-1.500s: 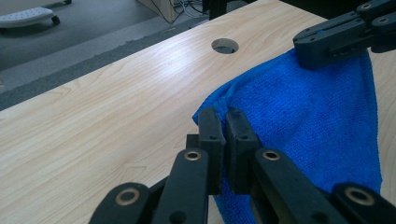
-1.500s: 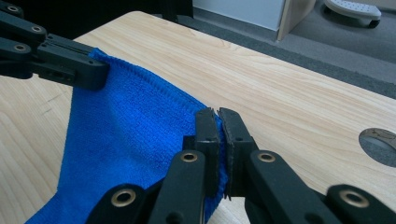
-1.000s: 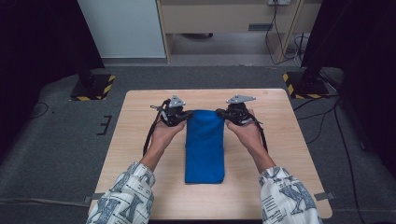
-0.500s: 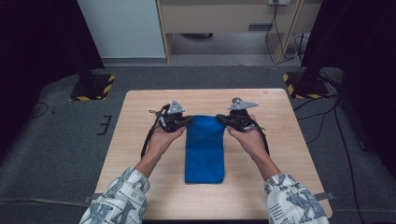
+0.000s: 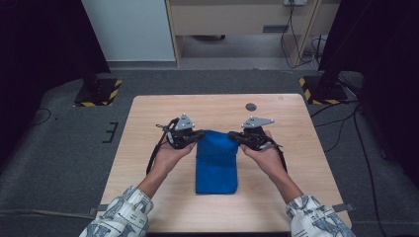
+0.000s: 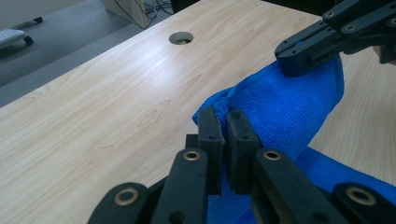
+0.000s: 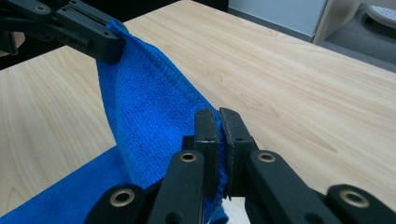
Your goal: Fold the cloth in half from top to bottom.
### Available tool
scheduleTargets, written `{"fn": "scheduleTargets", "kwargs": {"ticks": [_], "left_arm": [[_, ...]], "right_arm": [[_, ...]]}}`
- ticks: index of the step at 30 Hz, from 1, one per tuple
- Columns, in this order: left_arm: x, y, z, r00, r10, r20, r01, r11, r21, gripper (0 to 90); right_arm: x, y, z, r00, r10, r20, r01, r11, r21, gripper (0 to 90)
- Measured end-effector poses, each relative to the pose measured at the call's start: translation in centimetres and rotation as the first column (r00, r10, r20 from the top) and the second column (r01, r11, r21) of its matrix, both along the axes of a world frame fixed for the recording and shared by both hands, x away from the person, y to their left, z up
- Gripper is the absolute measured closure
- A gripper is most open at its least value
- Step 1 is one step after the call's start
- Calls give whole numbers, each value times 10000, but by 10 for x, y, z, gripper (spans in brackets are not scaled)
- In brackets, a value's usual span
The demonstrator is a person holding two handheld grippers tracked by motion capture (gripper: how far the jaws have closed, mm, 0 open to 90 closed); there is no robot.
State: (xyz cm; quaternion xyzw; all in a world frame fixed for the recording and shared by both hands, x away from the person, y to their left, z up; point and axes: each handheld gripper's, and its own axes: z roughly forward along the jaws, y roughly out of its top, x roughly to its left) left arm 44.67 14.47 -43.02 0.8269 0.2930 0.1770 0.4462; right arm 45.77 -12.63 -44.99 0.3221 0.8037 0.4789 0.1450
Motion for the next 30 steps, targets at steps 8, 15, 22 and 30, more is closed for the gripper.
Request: {"fn": "scheduleTargets", "kwargs": {"ticks": [8,15,22,30], "left_arm": [[-10,2,-6,9996,-230,-132,230,9997,42,859],[-18,3,-12,9990,-365,-247,367,9993,72,856],[-25,4,-18,9980,-454,-443,453,9990,-31,855],[-33,6,-24,9967,-548,-601,540,9984,-161,852]], "right_arm": [[-14,-2,-5,9997,228,-80,-228,9997,63,868],[-22,-2,-12,9991,374,-190,-374,9993,23,862],[-31,-1,-18,9981,559,-261,-562,9984,-101,856],[-36,0,-19,9970,707,-316,-710,9974,-83,848]]}}
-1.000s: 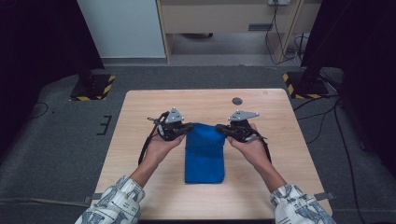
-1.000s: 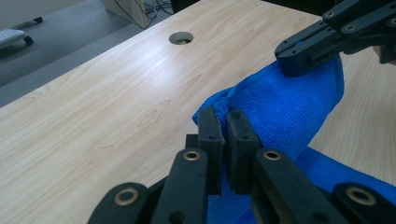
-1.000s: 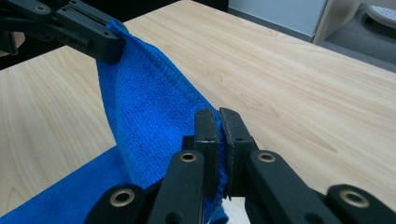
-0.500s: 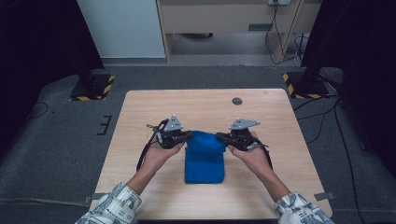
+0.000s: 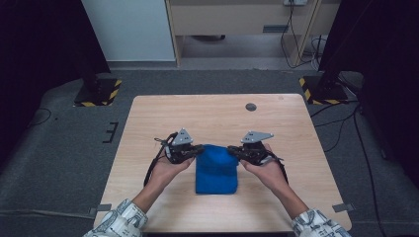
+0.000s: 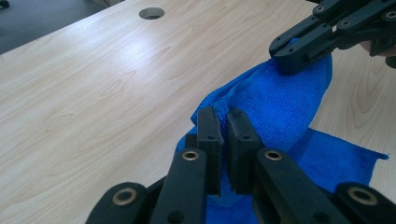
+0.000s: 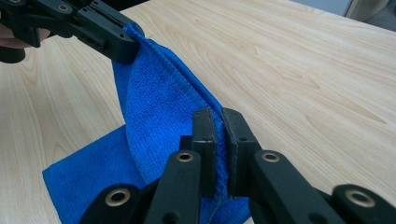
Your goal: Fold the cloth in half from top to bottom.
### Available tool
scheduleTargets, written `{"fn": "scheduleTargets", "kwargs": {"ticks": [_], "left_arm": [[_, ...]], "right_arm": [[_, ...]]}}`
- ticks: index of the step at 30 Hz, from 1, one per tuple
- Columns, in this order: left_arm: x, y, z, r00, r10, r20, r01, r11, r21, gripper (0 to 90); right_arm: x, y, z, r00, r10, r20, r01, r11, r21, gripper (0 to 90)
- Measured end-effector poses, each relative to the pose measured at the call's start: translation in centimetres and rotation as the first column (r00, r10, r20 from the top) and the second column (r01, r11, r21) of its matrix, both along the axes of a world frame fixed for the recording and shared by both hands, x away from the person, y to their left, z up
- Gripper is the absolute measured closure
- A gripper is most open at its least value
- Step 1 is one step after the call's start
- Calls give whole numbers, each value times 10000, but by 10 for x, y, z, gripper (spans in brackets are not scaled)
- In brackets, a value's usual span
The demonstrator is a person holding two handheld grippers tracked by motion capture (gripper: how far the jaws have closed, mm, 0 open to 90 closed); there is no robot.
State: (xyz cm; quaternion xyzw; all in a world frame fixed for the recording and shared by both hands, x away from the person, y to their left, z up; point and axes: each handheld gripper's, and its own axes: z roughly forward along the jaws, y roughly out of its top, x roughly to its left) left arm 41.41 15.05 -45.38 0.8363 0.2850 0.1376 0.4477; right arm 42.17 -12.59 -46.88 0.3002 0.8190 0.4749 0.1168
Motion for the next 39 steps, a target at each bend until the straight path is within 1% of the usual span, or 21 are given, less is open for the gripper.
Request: {"fn": "scheduleTargets", "kwargs": {"ticks": [5,7,9,14,17,19,22,25,27,31,33,39], "left_arm": [[-5,1,-4,9999,62,-119,-64,9998,-209,845],[-8,2,-7,9997,16,-244,-24,9995,-323,842],[-11,2,-10,9995,-18,-322,8,9995,-307,839],[-17,3,-16,9991,-41,-432,22,9990,-445,832],[-20,4,-19,9988,-54,-490,31,9989,-468,829],[-22,5,-21,9986,-61,-534,35,9988,-498,825],[-26,7,-25,9975,-76,-702,35,9983,-580,812],[-31,7,-29,9966,-141,-818,92,9981,-610,803],[-34,7,-31,9964,-207,-819,159,9982,-580,797],[-39,8,-33,9949,-332,-948,270,9975,-655,787],[-41,8,-34,9950,-377,-926,324,9978,-584,782],[-46,9,-39,9934,-466,-1049,413,9978,-520,774]], "right_arm": [[-3,0,-2,10000,33,-91,-33,10000,17,834],[-5,0,-3,9999,102,-128,-102,9999,-25,833],[-8,0,-3,9999,144,-93,-145,9999,-46,830],[-14,0,-7,9996,179,-207,-180,9998,-60,825],[-18,0,-10,9995,241,-220,-246,9995,-218,823],[-20,0,-12,9994,242,-265,-248,9995,-212,812],[-23,0,-12,9989,325,-341,-333,9992,-225,807],[-26,0,-13,9987,357,-367,-367,9990,-268,803],[-27,0,-13,9986,356,-397,-368,9989,-294,799],[-33,0,-18,9977,423,-528,-439,9986,-299,790],[-35,1,-20,9975,455,-535,-475,9982,-367,788],[-40,0,-24,9965,512,-654,-539,9977,-412,768]]}}
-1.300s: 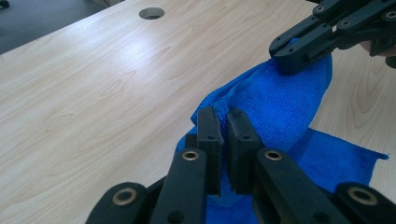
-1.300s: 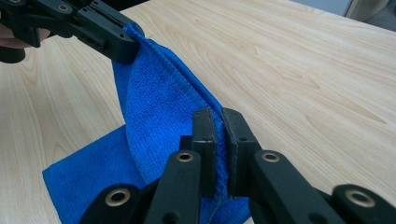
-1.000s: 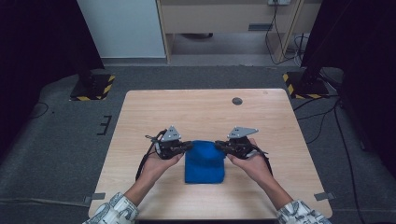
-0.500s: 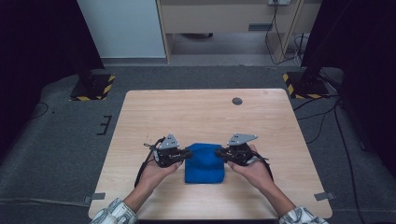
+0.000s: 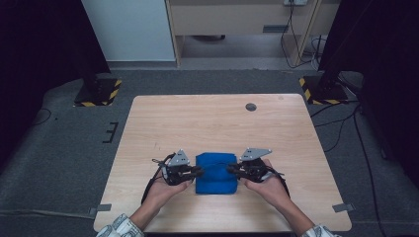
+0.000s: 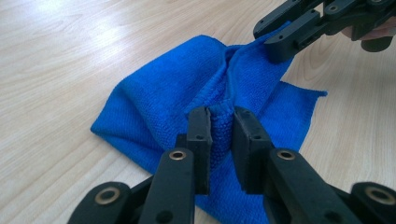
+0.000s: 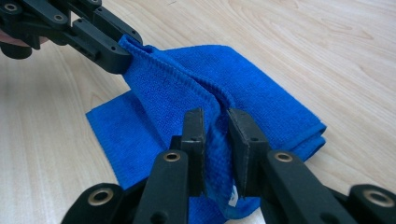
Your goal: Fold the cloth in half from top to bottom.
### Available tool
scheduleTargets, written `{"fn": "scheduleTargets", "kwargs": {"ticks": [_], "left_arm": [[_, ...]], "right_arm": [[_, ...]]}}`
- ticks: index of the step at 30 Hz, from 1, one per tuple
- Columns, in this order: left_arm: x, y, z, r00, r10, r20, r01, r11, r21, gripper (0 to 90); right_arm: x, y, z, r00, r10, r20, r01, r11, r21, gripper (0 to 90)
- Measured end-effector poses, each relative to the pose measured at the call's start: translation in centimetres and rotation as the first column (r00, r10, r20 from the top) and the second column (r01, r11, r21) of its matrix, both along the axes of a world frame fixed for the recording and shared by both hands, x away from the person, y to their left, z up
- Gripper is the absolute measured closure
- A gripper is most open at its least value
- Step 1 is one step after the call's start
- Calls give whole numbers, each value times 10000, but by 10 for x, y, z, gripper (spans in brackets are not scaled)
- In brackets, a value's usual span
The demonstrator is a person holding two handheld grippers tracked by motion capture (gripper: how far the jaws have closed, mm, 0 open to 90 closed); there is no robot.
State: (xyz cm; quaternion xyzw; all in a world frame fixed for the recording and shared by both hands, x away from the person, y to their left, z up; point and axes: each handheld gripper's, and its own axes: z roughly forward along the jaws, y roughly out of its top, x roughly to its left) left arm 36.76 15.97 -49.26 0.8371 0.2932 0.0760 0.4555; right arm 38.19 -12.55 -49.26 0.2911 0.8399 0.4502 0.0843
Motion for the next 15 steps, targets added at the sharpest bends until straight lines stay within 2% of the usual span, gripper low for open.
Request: {"fn": "scheduleTargets", "kwargs": {"ticks": [7,15], "left_arm": [[-7,2,-4,9997,-172,-177,173,9998,26,770],[-14,8,-1,9998,-179,-75,179,9998,31,774]], "right_arm": [[-9,-1,-4,9998,169,-137,-170,9998,-57,759],[-18,0,-5,9992,334,-202,-334,9994,-37,763]]}}
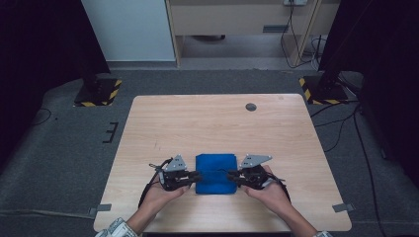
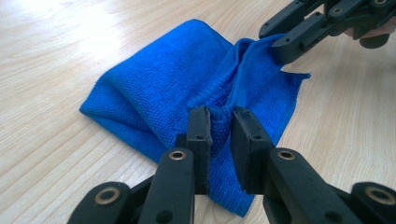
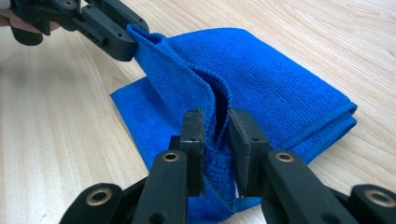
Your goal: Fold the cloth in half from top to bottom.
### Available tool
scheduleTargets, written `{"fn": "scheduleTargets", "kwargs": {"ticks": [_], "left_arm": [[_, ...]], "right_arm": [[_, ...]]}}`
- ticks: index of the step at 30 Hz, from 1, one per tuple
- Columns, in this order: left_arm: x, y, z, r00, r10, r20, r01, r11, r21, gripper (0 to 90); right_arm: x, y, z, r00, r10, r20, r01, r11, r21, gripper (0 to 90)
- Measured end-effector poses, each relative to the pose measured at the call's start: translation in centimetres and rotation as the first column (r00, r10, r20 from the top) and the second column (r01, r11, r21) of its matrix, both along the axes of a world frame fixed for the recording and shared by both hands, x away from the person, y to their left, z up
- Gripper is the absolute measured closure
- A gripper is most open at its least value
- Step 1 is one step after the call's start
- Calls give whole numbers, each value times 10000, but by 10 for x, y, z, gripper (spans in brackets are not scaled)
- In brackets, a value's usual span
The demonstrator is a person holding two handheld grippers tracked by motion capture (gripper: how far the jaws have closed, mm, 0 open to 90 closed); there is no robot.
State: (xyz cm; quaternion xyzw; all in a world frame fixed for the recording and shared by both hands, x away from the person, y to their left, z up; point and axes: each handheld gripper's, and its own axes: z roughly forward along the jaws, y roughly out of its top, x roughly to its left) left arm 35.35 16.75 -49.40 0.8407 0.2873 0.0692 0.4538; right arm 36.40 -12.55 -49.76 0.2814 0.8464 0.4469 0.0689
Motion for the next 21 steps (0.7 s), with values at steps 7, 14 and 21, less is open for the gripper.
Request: {"fn": "scheduleTargets", "kwargs": {"ticks": [7,14,21], "left_arm": [[-4,2,-4,9993,-274,-241,277,9995,131,765],[-7,1,-9,9984,-441,-345,454,9983,374,721],[-14,0,-9,9974,-650,-318,661,9971,364,685]], "right_arm": [[-6,2,0,9998,187,-39,-188,9997,-162,750],[-8,1,2,9996,211,-171,-215,9995,-245,690],[-10,0,7,9995,243,-207,-248,9994,-246,665]]}}
